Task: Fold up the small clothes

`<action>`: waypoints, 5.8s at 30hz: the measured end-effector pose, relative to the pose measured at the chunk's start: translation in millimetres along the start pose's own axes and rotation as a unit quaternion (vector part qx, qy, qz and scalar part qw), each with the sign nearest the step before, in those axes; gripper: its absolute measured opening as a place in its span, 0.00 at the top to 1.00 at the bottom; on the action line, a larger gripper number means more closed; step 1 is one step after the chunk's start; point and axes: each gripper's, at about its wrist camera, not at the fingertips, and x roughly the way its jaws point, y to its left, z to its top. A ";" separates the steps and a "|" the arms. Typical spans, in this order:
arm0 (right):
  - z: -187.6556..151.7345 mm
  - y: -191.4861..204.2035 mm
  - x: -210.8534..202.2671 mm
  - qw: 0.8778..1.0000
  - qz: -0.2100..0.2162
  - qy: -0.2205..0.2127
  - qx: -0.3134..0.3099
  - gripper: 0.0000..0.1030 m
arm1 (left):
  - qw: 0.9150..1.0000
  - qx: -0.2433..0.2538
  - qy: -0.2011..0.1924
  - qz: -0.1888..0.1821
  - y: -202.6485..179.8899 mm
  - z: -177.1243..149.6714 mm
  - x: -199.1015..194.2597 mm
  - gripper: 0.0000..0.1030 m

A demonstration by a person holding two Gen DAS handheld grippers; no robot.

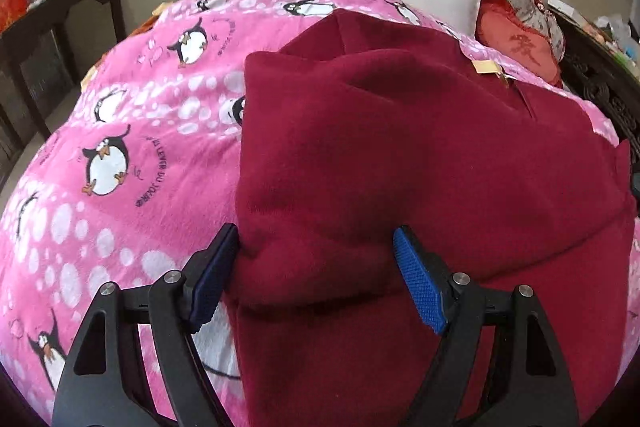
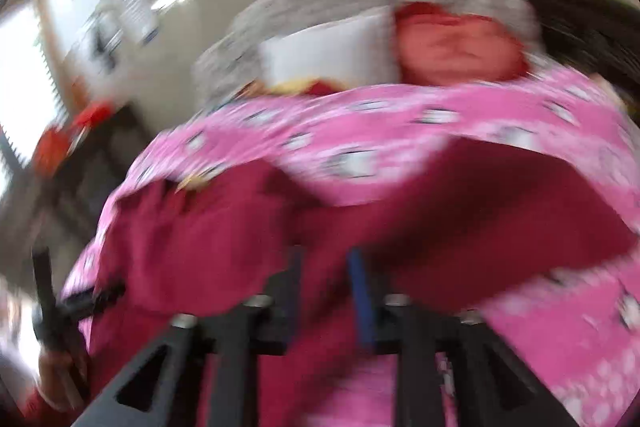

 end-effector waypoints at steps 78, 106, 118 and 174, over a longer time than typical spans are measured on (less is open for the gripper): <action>-35.0 160.4 25.8 0.965 0.238 0.103 -0.042 0.51 | 0.991 -0.098 -0.070 -0.058 73.4 2.5 -75.8 0.24; -9.5 132.6 9.7 0.984 0.135 0.024 -0.116 0.60 | 0.986 -0.135 -0.041 -0.094 73.5 17.5 -48.6 0.24; 7.0 61.9 40.2 0.996 0.037 0.037 -0.074 0.73 | 0.997 -0.038 -0.042 -0.049 16.0 23.6 -22.9 0.24; -62.5 105.2 4.5 0.989 0.014 0.068 -0.129 0.56 | 0.996 -0.001 -0.061 0.059 17.1 -49.0 -75.0 0.23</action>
